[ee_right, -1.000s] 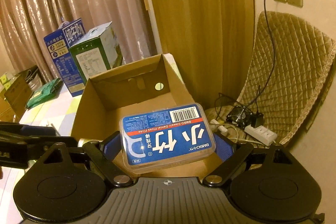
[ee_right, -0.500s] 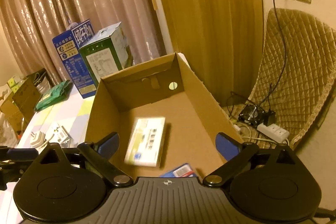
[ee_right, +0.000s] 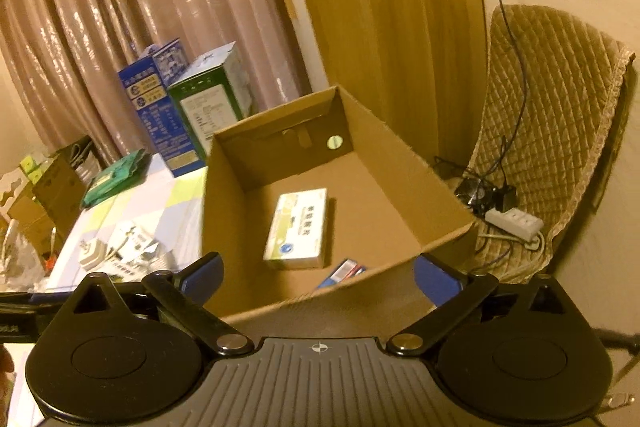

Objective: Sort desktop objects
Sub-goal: 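Open both tools to drop the medicine box and floss case into the cardboard box, then move both tools back toward the tea pouch and red candy packet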

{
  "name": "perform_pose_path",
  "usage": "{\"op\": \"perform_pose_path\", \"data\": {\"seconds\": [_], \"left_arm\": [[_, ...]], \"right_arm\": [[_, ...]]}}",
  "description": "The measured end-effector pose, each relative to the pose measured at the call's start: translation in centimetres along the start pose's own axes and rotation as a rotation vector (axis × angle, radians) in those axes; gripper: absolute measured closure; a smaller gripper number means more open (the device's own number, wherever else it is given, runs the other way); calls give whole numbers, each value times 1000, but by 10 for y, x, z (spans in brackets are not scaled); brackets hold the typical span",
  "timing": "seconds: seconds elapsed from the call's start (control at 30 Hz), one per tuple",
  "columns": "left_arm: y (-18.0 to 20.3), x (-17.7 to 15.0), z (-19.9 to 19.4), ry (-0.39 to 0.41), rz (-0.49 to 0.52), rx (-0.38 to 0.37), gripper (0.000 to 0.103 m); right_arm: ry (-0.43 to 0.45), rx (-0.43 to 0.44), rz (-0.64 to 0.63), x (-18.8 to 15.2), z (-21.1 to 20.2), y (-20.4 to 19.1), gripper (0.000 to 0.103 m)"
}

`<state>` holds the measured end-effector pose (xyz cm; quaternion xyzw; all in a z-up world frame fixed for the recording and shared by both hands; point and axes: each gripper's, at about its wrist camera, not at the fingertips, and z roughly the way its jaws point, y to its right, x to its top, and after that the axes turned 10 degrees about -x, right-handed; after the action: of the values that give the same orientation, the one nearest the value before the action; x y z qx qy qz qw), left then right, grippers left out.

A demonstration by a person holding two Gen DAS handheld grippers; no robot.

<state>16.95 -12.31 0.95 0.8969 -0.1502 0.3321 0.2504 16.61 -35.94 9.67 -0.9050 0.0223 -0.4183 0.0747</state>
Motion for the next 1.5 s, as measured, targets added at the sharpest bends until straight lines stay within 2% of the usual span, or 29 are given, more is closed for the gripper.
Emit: {"op": "perform_pose_path", "data": {"seconds": [0.43,0.77,1.17,1.5], "left_arm": [[-35,-31,-61,42,-34,101,20],[-83,-54,-94,28,-69,203,20],[-129,-59,-72,-18,-85,228,19],[-163,-48,-40,-15,-110,217,19]], "right_arm": [[8,109,-105,-21,-36,-69,2],[-31,208,-217,-53,-30,-123,2],[-109,227,-299,-81,16,-157,2],[-161,224,-331,-89,68,-181,2]]}}
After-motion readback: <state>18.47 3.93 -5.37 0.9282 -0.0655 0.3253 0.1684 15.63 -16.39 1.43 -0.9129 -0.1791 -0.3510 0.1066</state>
